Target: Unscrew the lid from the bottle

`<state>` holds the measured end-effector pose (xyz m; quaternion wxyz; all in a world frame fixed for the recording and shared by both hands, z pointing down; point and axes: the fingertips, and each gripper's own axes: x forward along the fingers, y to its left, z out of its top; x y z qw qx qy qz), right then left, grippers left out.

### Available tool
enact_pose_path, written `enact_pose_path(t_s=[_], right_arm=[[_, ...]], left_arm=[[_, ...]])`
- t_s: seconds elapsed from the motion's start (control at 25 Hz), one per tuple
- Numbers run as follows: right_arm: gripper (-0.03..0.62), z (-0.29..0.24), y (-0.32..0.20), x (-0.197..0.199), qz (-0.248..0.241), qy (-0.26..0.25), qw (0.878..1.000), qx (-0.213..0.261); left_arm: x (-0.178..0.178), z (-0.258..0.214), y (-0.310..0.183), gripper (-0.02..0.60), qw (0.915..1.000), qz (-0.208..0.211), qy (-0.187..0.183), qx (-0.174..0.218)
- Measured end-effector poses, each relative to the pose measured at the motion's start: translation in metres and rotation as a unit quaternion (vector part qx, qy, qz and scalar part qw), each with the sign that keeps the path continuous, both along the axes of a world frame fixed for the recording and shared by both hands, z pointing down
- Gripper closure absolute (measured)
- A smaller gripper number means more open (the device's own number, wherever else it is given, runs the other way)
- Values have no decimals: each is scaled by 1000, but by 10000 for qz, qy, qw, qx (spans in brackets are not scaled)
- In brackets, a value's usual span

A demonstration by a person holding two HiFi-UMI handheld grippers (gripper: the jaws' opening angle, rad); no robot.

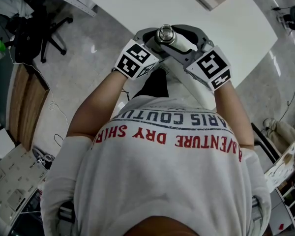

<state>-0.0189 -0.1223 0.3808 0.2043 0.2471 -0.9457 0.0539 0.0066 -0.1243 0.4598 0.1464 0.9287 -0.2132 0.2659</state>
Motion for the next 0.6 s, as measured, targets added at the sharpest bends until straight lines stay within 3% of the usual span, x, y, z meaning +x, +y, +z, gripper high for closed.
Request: enact_pose_path(t_s=[0.28,0.6], right_arm=[[362,1,0,-3,-872,273,9958,-36],[362,2,-1,-3,-1638,407,9854,-231]], left_arm=[[1,1,2,204,9955,943,-103,-66],[1,2,4,204,9777,2073,-313,-127]])
